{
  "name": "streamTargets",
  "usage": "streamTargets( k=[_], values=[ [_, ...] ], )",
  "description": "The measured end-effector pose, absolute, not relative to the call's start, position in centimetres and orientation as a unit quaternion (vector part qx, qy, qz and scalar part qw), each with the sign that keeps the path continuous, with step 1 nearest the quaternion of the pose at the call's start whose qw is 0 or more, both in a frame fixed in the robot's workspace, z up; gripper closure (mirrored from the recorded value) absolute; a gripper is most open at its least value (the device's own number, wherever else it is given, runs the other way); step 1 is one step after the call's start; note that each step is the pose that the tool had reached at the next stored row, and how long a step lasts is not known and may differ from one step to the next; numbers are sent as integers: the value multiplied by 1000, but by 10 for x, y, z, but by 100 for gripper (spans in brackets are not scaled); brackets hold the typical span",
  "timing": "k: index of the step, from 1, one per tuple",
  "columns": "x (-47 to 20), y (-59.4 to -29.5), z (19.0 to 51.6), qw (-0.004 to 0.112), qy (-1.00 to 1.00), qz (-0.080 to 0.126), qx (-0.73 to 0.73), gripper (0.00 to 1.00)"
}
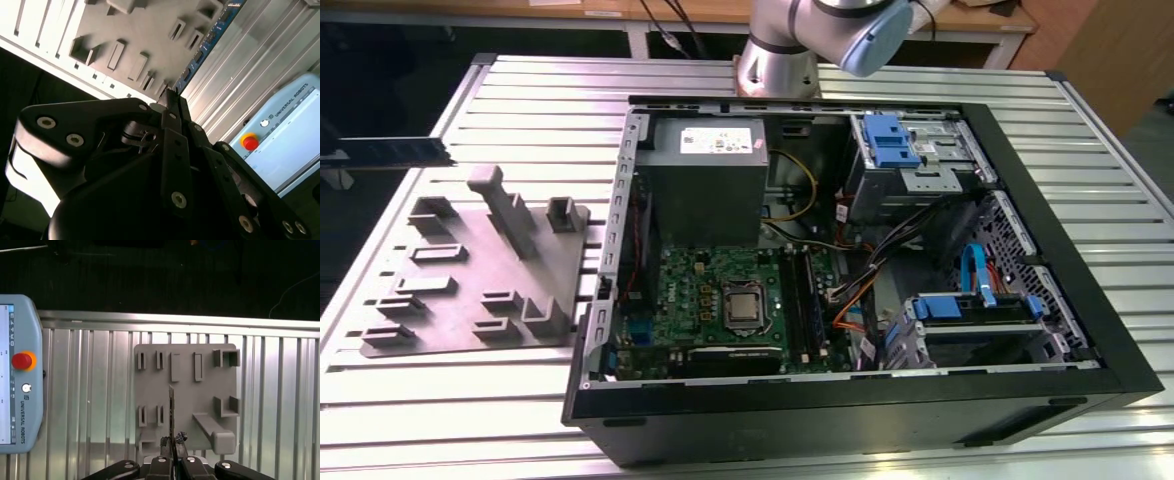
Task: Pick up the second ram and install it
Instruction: 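Pick up the second ram and move it above second insertion slot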
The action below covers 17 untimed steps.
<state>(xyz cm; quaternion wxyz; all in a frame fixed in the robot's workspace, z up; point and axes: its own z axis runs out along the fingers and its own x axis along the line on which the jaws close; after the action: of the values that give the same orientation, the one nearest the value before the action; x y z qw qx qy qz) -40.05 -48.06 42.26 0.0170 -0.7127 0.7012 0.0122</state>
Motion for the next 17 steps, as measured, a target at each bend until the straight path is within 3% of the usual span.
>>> streamTargets(
  k=[17],
  values=[
    [-323,-481,422,17,701,14,-713,87]
  ],
)
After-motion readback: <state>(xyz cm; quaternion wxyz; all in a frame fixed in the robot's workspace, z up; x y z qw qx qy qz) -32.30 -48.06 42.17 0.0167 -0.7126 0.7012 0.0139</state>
